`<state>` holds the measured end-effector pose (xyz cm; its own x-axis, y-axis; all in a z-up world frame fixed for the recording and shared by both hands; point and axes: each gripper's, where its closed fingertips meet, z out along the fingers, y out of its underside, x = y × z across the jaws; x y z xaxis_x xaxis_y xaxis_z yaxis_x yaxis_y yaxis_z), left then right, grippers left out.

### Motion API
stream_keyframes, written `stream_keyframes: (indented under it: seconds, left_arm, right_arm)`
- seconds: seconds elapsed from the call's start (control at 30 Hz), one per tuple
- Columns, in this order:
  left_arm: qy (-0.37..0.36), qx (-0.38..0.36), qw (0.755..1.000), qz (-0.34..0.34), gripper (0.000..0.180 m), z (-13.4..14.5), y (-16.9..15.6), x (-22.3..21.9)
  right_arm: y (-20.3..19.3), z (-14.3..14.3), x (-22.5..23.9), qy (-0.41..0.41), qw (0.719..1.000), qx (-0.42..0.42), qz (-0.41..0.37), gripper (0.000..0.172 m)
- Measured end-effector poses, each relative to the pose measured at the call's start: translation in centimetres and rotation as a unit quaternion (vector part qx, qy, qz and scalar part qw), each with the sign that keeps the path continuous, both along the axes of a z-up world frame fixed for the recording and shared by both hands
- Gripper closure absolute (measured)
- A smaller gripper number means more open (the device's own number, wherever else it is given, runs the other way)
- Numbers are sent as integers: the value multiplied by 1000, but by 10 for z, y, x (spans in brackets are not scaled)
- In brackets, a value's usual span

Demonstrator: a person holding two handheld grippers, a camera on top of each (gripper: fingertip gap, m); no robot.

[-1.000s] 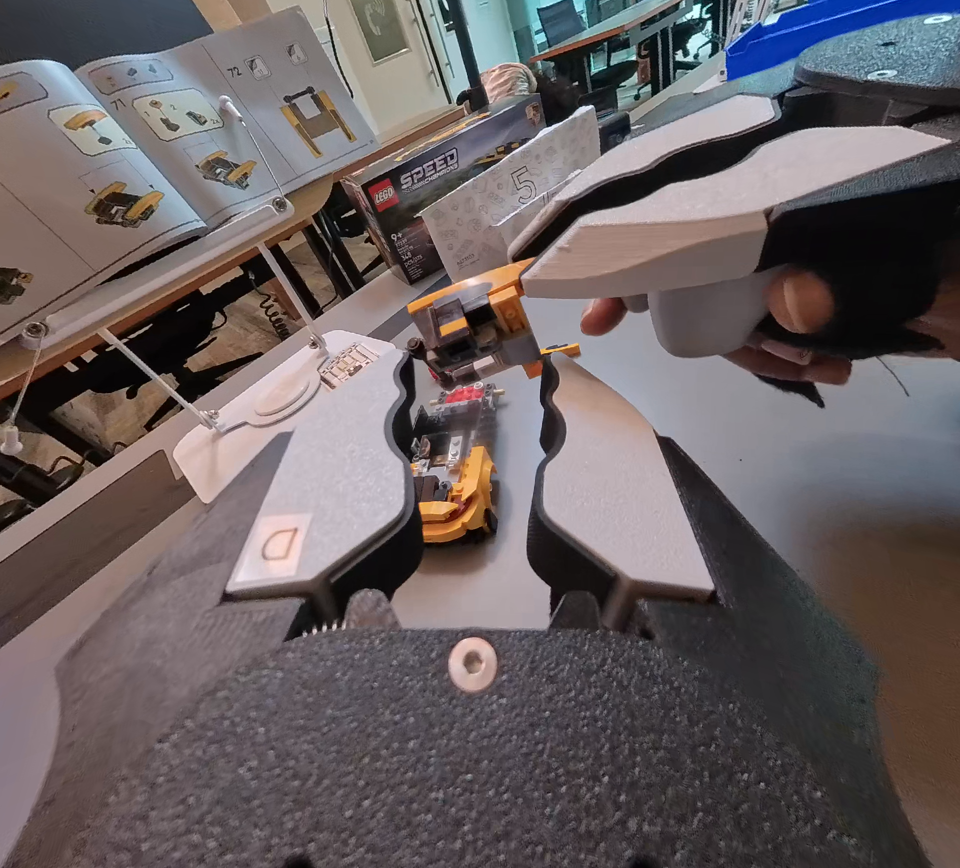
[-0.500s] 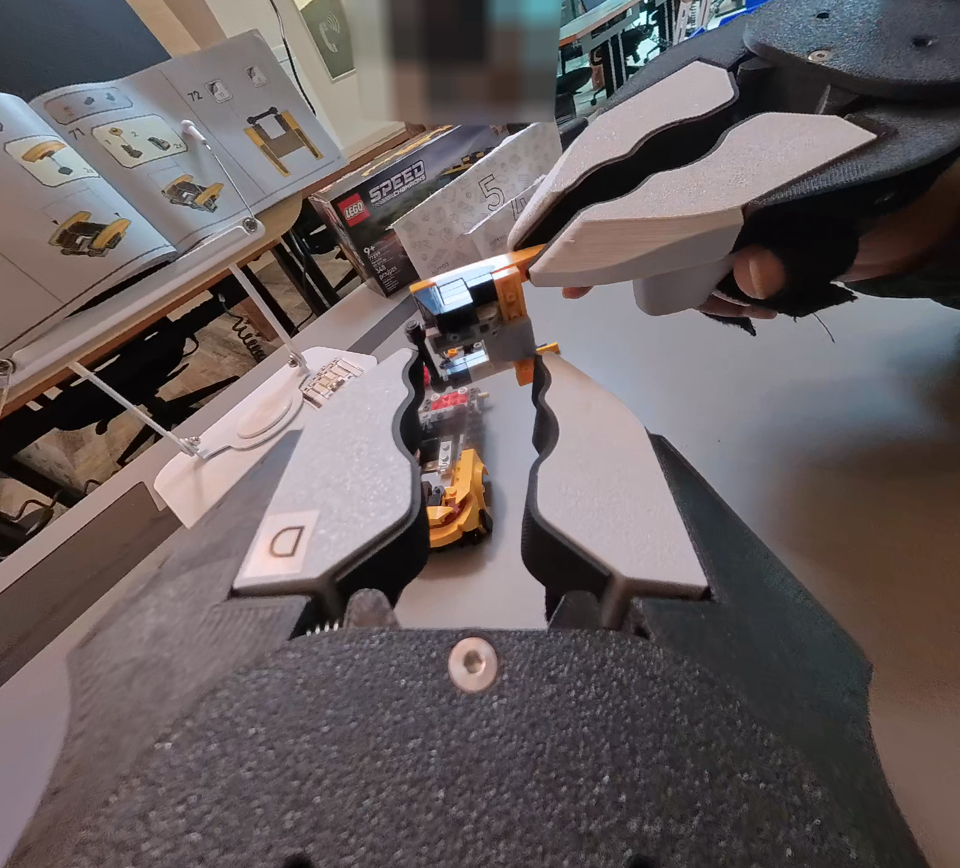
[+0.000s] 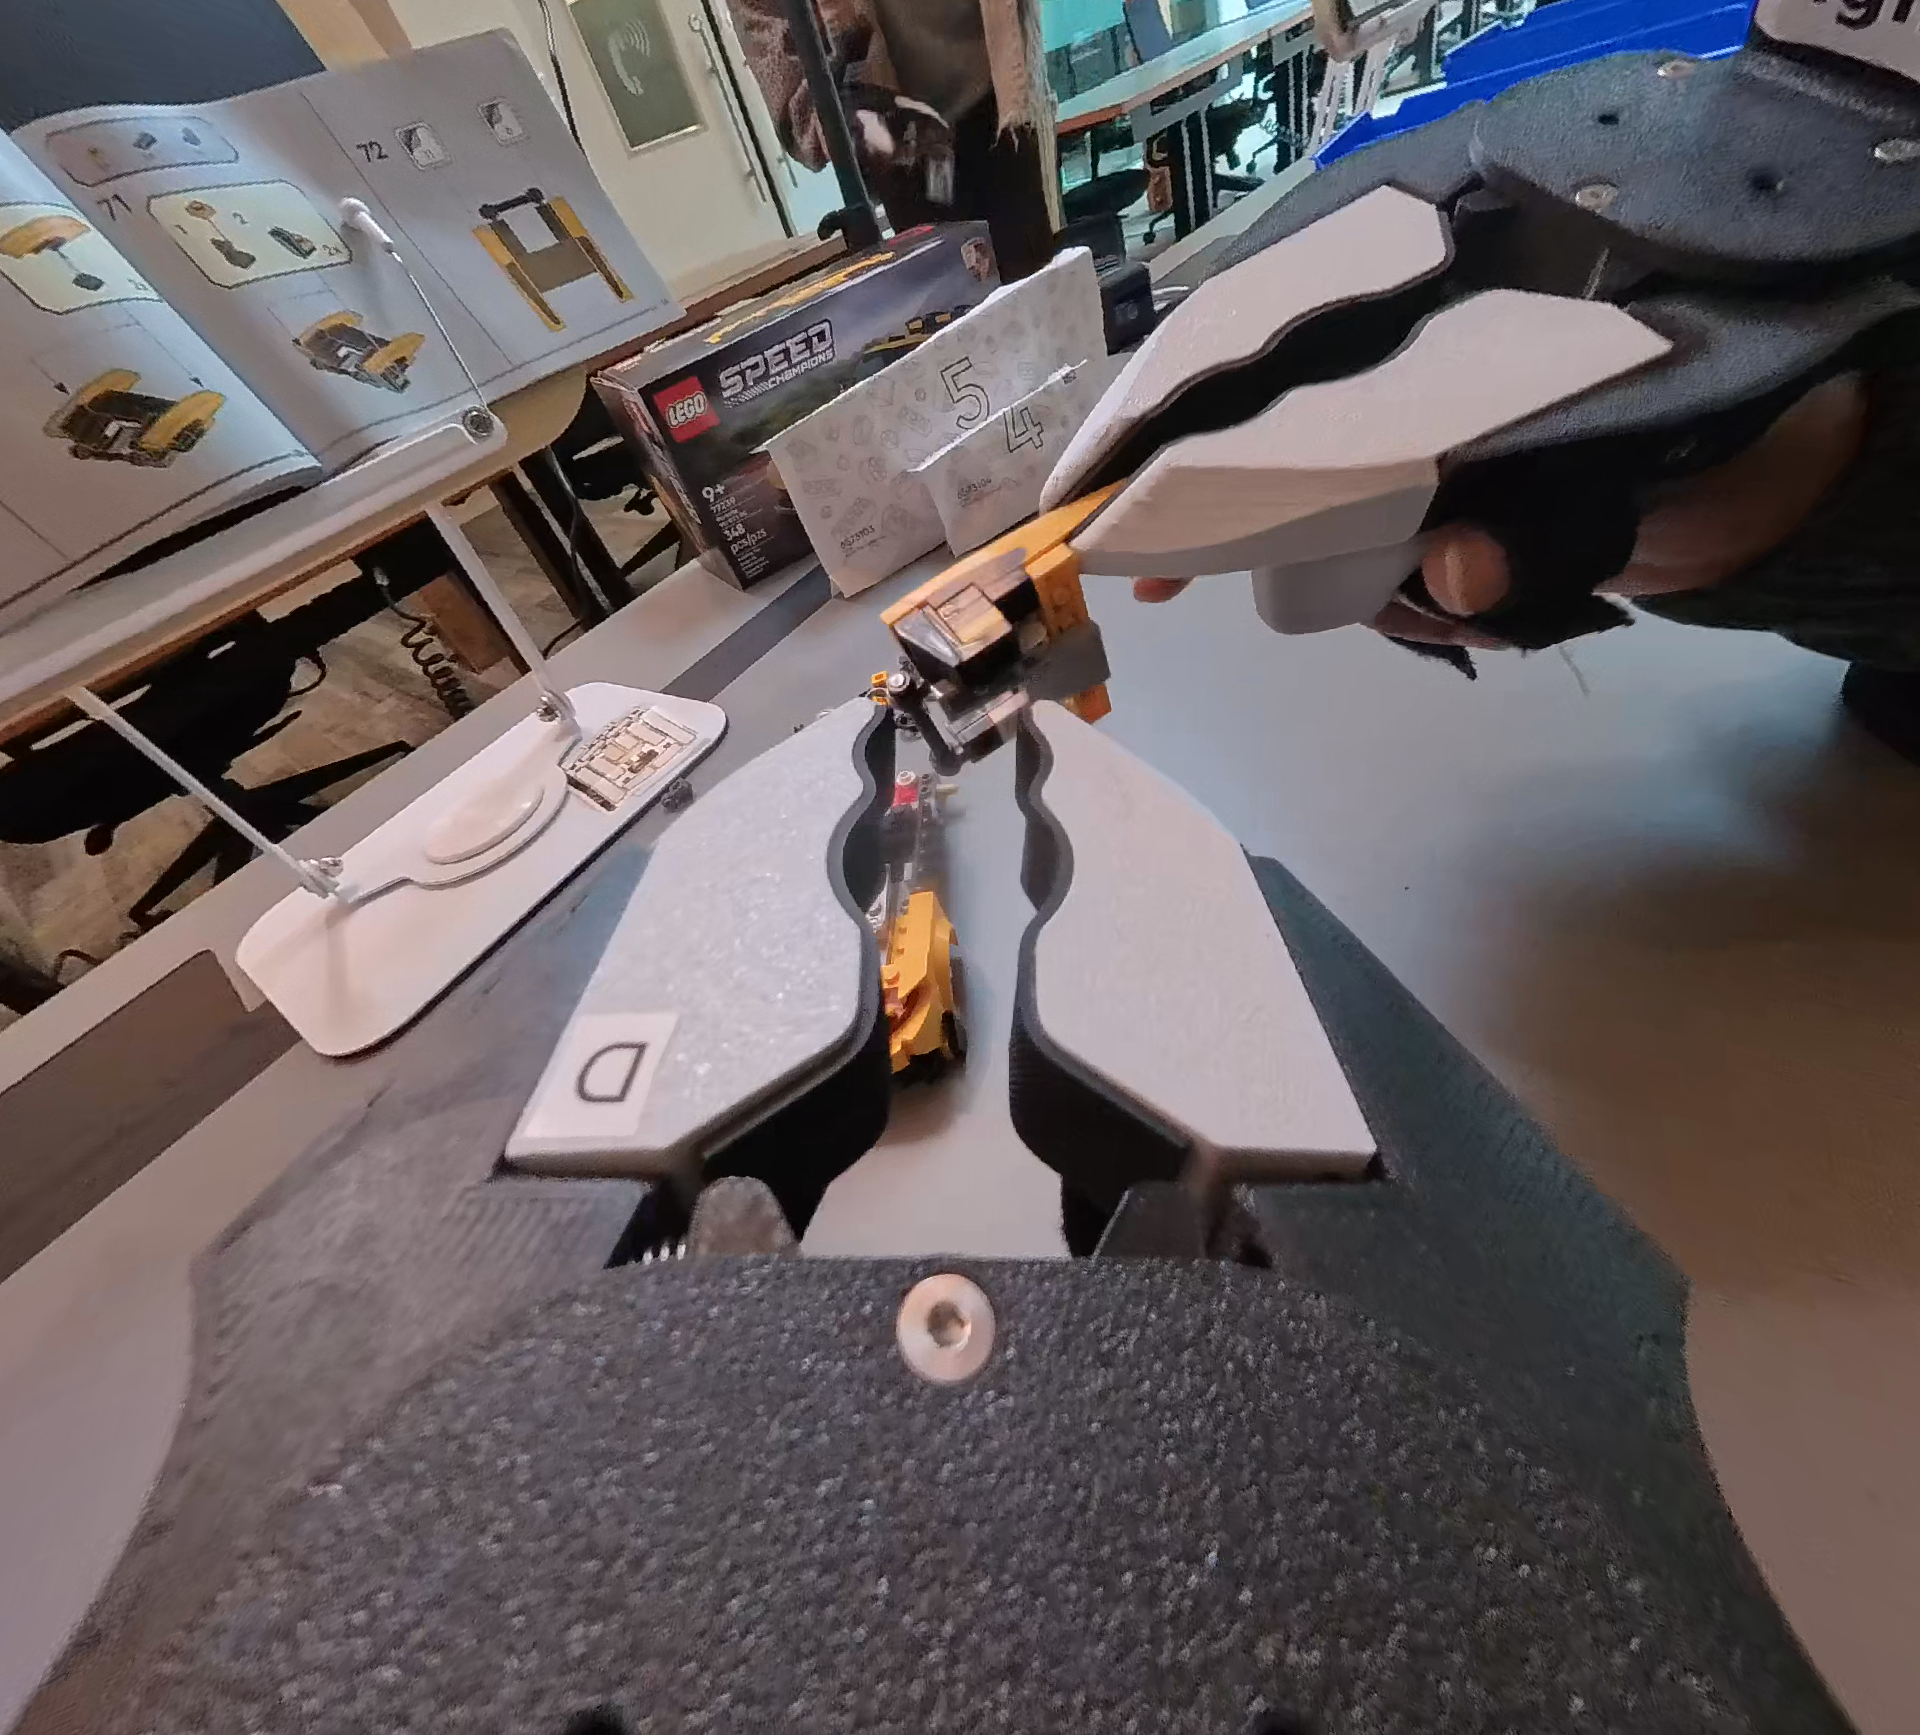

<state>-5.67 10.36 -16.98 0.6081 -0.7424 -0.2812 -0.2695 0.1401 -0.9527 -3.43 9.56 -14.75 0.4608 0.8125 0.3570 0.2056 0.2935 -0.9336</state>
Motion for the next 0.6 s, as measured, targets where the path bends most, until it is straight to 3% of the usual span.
stream_keyframes:
  seconds: [0.2, 0.6]
  left_arm:
    - [-26, -23, 999, -11, 156, 1, -1, 0]
    - [-34, -42, 998, -25, 165, 0, -2, 1]
  right_arm:
    - [-2, -10, -7, -38, 999, 18, -12, 167]
    - [-2, -12, -7, -24, 1000, -12, -1, 167]
